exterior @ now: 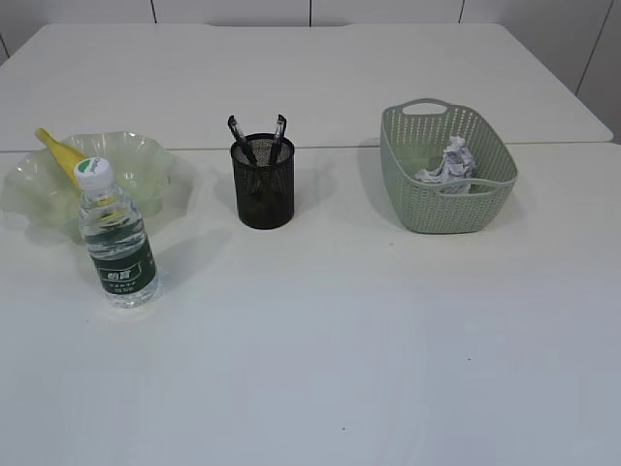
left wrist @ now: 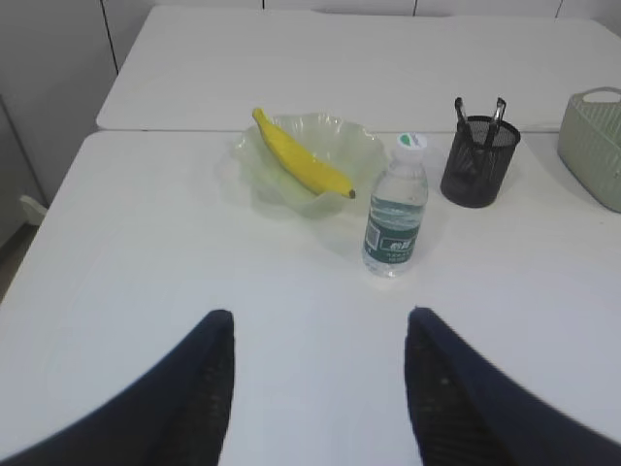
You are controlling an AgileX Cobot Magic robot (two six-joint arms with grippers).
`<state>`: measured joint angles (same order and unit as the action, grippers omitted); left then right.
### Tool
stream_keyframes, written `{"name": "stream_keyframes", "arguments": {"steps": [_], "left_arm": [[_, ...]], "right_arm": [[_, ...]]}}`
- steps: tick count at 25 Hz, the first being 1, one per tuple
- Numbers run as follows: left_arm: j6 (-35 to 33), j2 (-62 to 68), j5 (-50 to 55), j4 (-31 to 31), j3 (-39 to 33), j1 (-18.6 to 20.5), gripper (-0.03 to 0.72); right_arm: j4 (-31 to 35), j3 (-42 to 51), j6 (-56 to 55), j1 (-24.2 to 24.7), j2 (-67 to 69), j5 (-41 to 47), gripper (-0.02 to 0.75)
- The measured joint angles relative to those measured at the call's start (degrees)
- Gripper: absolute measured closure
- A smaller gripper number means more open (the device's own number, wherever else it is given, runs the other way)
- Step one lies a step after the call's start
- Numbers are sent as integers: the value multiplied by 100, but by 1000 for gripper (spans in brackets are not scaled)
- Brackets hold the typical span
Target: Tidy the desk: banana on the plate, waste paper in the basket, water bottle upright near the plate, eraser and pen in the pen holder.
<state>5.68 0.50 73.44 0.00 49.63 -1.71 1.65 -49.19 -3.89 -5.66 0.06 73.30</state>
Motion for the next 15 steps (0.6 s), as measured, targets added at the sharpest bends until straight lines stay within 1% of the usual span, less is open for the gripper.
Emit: {"name": "stream_keyframes", "arguments": {"steps": [5, 8, 14, 15], "left_arm": [[-4, -3, 0, -81, -580, 0, 284], [-41, -3, 0, -81, -926, 0, 272], [-74, -3, -195, -71, -1552, 0, 167], [-74, -3, -271, -71, -1621, 0, 161]], "right_arm": [[28, 272, 62, 0, -83, 0, 361], [7, 545, 317, 0, -83, 0, 360], [-2, 1331, 586, 0, -83, -95, 360], [-2, 1433, 586, 0, -83, -174, 360]]}}
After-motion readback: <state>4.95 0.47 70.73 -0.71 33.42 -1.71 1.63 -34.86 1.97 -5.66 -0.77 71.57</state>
